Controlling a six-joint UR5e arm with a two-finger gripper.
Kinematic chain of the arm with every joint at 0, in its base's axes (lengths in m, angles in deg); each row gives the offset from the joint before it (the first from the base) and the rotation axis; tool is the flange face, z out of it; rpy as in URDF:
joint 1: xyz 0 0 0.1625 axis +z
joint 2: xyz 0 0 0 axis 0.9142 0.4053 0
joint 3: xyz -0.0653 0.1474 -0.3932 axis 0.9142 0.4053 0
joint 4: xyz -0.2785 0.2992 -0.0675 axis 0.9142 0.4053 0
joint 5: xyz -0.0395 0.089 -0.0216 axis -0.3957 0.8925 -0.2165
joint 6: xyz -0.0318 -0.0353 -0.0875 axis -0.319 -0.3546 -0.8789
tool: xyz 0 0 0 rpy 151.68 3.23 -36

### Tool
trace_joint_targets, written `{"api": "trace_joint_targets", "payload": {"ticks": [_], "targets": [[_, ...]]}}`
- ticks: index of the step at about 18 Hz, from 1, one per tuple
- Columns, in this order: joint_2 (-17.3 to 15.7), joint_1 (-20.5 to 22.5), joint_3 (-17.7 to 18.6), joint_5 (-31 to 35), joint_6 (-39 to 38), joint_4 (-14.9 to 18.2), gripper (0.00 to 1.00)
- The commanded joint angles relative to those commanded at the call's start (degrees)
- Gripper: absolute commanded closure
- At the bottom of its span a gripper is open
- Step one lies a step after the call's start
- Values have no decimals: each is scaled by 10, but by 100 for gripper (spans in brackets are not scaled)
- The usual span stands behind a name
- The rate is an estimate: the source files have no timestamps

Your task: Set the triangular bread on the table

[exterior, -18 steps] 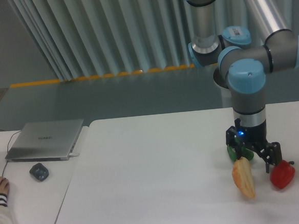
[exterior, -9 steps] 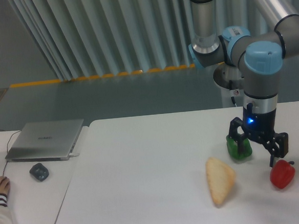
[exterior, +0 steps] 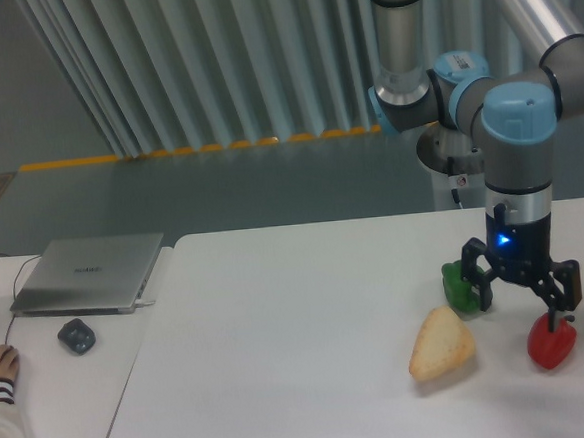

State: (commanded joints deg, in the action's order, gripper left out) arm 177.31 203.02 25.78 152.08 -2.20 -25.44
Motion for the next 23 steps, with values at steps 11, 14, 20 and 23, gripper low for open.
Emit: {"api": "trace_joint_targets", "payload": {"ticks": [11,14,20,23], "targets": [[11,44,-14,63,207,-34,0],[22,56,-14,63,206,-61,0],[27,70,-17,63,207,-68,0],[24,55,3,64,208,-66,0]]}}
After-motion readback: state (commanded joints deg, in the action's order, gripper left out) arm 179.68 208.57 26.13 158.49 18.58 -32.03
